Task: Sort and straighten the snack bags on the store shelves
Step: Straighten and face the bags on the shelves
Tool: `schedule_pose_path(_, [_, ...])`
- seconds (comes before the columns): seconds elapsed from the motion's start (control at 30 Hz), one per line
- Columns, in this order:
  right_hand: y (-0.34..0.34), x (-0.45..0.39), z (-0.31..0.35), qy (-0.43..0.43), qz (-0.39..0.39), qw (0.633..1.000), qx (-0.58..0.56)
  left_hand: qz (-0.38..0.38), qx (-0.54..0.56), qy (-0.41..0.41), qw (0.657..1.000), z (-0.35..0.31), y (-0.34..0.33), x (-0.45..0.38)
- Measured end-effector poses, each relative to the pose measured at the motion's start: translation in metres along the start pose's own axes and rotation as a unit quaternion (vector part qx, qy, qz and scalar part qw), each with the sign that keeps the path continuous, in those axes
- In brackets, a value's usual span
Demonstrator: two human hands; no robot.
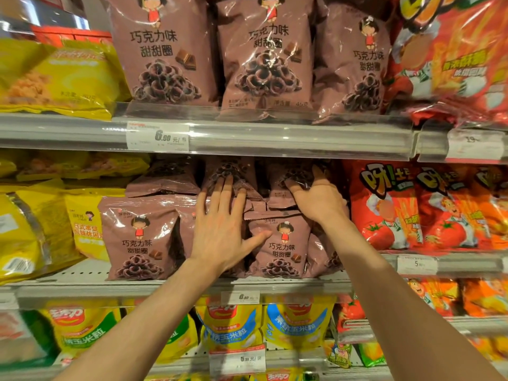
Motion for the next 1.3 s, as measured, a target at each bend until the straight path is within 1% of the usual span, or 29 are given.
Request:
schedule_pose_path(0.07, [0.003,0.003,-0.001,-0.007,-0.031,0.997,-0.065,-0.001,0.002,-0.001,1.000,0.000,0.000,0.000])
schedule_pose_path(0.17, [0.000,0.010,-0.012,0.012,-0.095,0.982,-0.164,-0.005,0.001,-0.002,1.000,0.000,0.001,0.002])
schedule_pose_path(0.27, [-0.004,0.016,-0.013,0.041,-0.142,0.970,-0.193,-0.007,0.002,-0.001,1.000,0.000,0.001,0.002])
schedule_pose_path(0.33, [-0.008,0.012,-0.004,0.053,-0.135,0.979,-0.145,-0.008,0.004,-0.001,1.000,0.001,0.001,0.002])
schedule_pose_path(0.4, [-0.016,0.005,0.006,0.039,-0.084,0.995,-0.045,-0.006,0.004,-0.001,1.000,0.001,0.001,0.002])
schedule_pose_path(0.47, [-0.022,0.000,0.007,0.009,-0.026,0.999,0.032,-0.007,0.002,-0.003,1.000,0.002,0.001,0.002])
schedule_pose_path(0.5, [-0.025,-0.003,0.004,0.000,-0.008,0.999,0.048,-0.007,0.001,-0.004,1.000,0.002,0.001,0.001])
schedule_pose_path(0.57, [-0.023,-0.002,-0.001,0.012,-0.001,0.998,0.066,-0.006,-0.001,-0.005,1.000,0.002,0.000,0.001])
schedule_pose_path(0.63, [-0.015,0.010,-0.003,0.058,-0.021,0.996,0.064,-0.002,-0.001,-0.005,1.000,0.001,-0.001,0.000])
schedule_pose_path(0.73, [-0.011,0.042,-0.010,0.191,-0.064,0.976,0.078,0.002,0.001,-0.004,1.000,0.002,-0.004,0.000])
schedule_pose_path(0.8, [-0.024,0.063,-0.017,0.258,-0.062,0.957,0.117,0.009,0.007,-0.008,1.000,0.001,-0.005,-0.002])
schedule_pose_path(0.87, [-0.045,0.072,-0.026,0.282,-0.041,0.946,0.153,0.010,0.028,-0.017,0.999,0.003,-0.004,-0.003])
schedule_pose_path(0.97, [-0.061,0.068,-0.034,0.261,-0.028,0.948,0.182,-0.018,0.059,-0.066,0.996,0.015,-0.002,0.002])
schedule_pose_path(1.03, [-0.063,0.063,-0.035,0.251,-0.029,0.948,0.193,-0.056,0.025,-0.086,0.994,0.029,-0.003,0.011])
schedule_pose_path(1.07, [-0.065,0.062,-0.035,0.250,-0.027,0.948,0.194,-0.067,0.004,-0.084,0.994,0.034,-0.005,0.015])
schedule_pose_path(1.13, [-0.068,0.060,-0.033,0.247,-0.029,0.951,0.182,-0.062,-0.019,-0.072,0.995,0.038,-0.011,0.018])
schedule_pose_path(1.2, [-0.068,0.059,-0.030,0.242,-0.030,0.956,0.161,-0.052,-0.022,-0.067,0.996,0.035,-0.014,0.015])
schedule_pose_path(1.3, [-0.068,0.054,-0.029,0.224,0.001,0.965,0.136,-0.056,-0.008,-0.066,0.996,0.034,-0.016,0.010])
Point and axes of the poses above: each hand's wrist, its own x-axis away from the middle knuckle, its own y-axis out of the back of the hand, z = x × y, the point moved 4 cm from there along -x, towards the middle knuckle, and after that the axes turned 13 degrees about -x, right-handed, at the moved point
